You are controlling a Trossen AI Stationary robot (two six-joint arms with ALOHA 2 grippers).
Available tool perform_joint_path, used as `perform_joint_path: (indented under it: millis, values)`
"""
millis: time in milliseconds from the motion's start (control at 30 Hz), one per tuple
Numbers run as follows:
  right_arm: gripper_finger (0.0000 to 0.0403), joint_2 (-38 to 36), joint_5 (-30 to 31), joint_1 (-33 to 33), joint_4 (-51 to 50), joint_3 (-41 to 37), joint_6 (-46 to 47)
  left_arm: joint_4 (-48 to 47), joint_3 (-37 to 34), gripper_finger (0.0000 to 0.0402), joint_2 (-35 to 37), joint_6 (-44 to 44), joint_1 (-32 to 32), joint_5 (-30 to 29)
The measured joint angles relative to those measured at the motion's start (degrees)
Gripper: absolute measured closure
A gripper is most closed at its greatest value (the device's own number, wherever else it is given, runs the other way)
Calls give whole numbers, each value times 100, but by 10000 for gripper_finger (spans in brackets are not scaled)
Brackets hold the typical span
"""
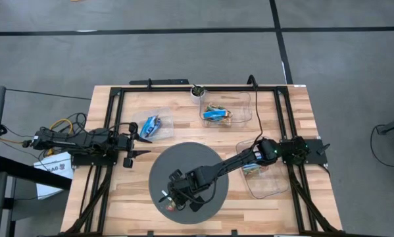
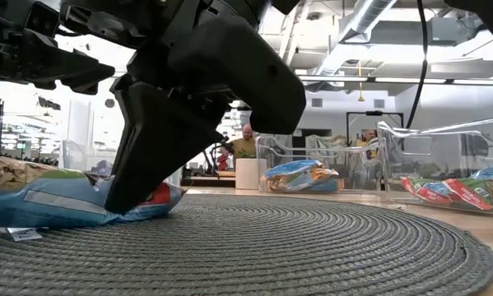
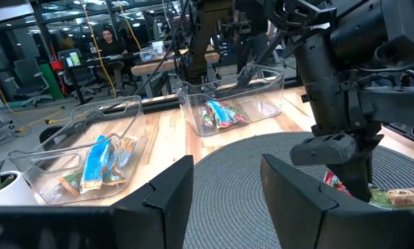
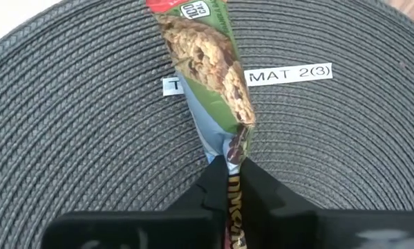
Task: Pick and place Granola Bars by type
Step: Put the red granola bar into the bottom transparent bin
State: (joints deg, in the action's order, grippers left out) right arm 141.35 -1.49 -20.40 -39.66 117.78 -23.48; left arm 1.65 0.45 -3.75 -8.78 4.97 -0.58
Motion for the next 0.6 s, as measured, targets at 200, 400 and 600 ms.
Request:
perform_joint_path:
  millis: [200,400,600]
  values:
    - [388,-190,14,0,-29,-11,10,0,0,239,0,-1,1,0]
    - [389,-693,28,0,-475,-11,80,0,2,239,0,-2,0,-2]
    - [397,-1382,40,3,-1348,-9,418,0,0,239,0,-2,0,-1]
